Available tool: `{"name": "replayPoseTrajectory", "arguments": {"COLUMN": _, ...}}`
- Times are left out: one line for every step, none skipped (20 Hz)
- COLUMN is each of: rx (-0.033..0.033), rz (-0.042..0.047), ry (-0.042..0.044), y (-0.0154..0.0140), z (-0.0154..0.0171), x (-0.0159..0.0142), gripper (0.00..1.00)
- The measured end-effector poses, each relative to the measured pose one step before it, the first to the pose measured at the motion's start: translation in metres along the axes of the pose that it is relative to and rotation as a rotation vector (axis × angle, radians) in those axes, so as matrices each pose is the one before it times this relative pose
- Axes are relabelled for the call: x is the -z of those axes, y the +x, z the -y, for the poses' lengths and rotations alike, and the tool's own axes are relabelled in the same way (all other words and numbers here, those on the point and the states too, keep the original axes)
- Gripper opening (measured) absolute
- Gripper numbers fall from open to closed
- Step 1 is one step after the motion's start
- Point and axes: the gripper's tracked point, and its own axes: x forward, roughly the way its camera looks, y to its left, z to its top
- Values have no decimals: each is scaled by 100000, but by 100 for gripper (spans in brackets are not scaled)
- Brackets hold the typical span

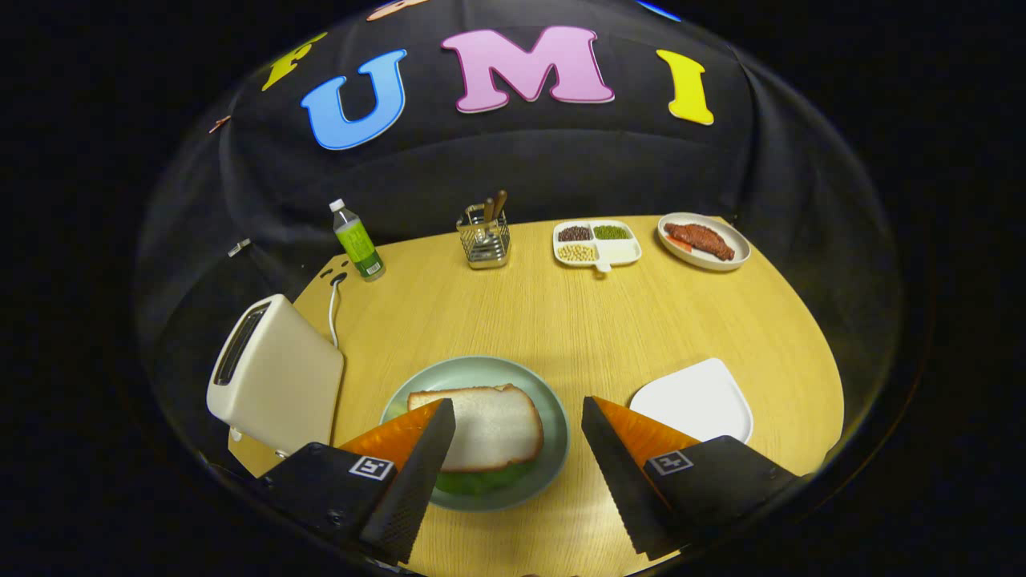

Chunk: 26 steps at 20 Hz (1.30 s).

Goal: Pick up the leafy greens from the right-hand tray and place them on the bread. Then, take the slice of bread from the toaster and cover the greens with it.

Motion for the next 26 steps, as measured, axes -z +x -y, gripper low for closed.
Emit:
{"name": "replayPoseTrajectory", "arguments": {"rx": 99, "rz": 3657, "ry": -964, "y": -1058, "z": -56, "x": -1134, "gripper": 99}}
{"name": "replayPoseTrajectory", "arguments": {"rx": 200, "rz": 3805, "ry": -989, "y": -1000, "z": 32, "x": -1317, "gripper": 99}}
{"name": "replayPoseTrajectory", "arguments": {"rx": 702, "rz": 3990, "ry": -1444, "y": -1033, "z": 122, "x": -1367, "gripper": 99}}
{"name": "replayPoseTrajectory", "arguments": {"rx": 995, "rz": 3903, "ry": -1473, "y": -945, "z": 395, "x": -1462, "gripper": 98}}
{"name": "replayPoseTrajectory", "arguments": {"rx": 1123, "rz": 3967, "ry": -1280, "y": -943, "z": 331, "x": -1483, "gripper": 99}}
{"name": "replayPoseTrajectory", "arguments": {"rx": 476, "rz": 3198, "ry": -363, "y": -928, "z": 207, "x": -1486, "gripper": 98}}
{"name": "replayPoseTrajectory", "arguments": {"rx": -158, "rz": 3593, "ry": 178, "y": -999, "z": -39, "x": -1427, "gripper": 98}}
{"name": "replayPoseTrajectory", "arguments": {"rx": 365, "rz": 4217, "ry": -113, "y": -924, "z": 195, "x": -1629, "gripper": 98}}
{"name": "replayPoseTrajectory", "arguments": {"rx": 1231, "rz": 4372, "ry": -501, "y": -830, "z": 465, "x": -1501, "gripper": 98}}
{"name": "replayPoseTrajectory", "arguments": {"rx": 1314, "rz": 3459, "ry": 36, "y": -827, "z": 580, "x": -1365, "gripper": 98}}
{"name": "replayPoseTrajectory", "arguments": {"rx": -237, "rz": 1916, "ry": 2060, "y": -1089, "z": -135, "x": -786, "gripper": 98}}
{"name": "replayPoseTrajectory", "arguments": {"rx": -562, "rz": 2113, "ry": 3303, "y": -1086, "z": -142, "x": -870, "gripper": 98}}
{"name": "replayPoseTrajectory", "arguments": {"rx": -95, "rz": 2814, "ry": 1903, "y": -1054, "z": 286, "x": -778, "gripper": 99}}
{"name": "replayPoseTrajectory", "arguments": {"rx": 1771, "rz": 2117, "ry": -284, "y": -1110, "z": 903, "x": -497, "gripper": 98}}
{"name": "replayPoseTrajectory", "arguments": {"rx": 2503, "rz": 1482, "ry": -1361, "y": -1117, "z": 1138, "x": -135, "gripper": 98}}
{"name": "replayPoseTrajectory", "arguments": {"rx": 1784, "rz": 762, "ry": -1583, "y": -1061, "z": 816, "x": -23, "gripper": 98}}
{"name": "replayPoseTrajectory", "arguments": {"rx": 1331, "rz": -26, "ry": -1381, "y": -1013, "z": 493, "x": 147, "gripper": 98}}
{"name": "replayPoseTrajectory", "arguments": {"rx": 886, "rz": 432, "ry": -905, "y": -869, "z": 564, "x": 13, "gripper": 98}}
{"name": "replayPoseTrajectory", "arguments": {"rx": 778, "rz": 1232, "ry": -634, "y": -626, "z": 502, "x": -90, "gripper": 98}}
{"name": "replayPoseTrajectory", "arguments": {"rx": 308, "rz": 1617, "ry": -271, "y": -472, "z": 452, "x": -86, "gripper": 98}}
{"name": "replayPoseTrajectory", "arguments": {"rx": -63, "rz": 1244, "ry": -768, "y": -339, "z": 406, "x": 174, "gripper": 98}}
{"name": "replayPoseTrajectory", "arguments": {"rx": 10, "rz": -176, "ry": -1400, "y": -206, "z": 384, "x": 369, "gripper": 98}}
{"name": "replayPoseTrajectory", "arguments": {"rx": -518, "rz": -1250, "ry": -1903, "y": 197, "z": 322, "x": 546, "gripper": 98}}
{"name": "replayPoseTrajectory", "arguments": {"rx": -724, "rz": -1509, "ry": -1278, "y": 85, "z": 120, "x": 506, "gripper": 98}}
{"name": "replayPoseTrajectory", "arguments": {"rx": -1608, "rz": -955, "ry": -262, "y": 295, "z": 46, "x": 156, "gripper": 98}}
{"name": "replayPoseTrajectory", "arguments": {"rx": -1719, "rz": 415, "ry": 347, "y": 513, "z": -144, "x": -366, "gripper": 98}}
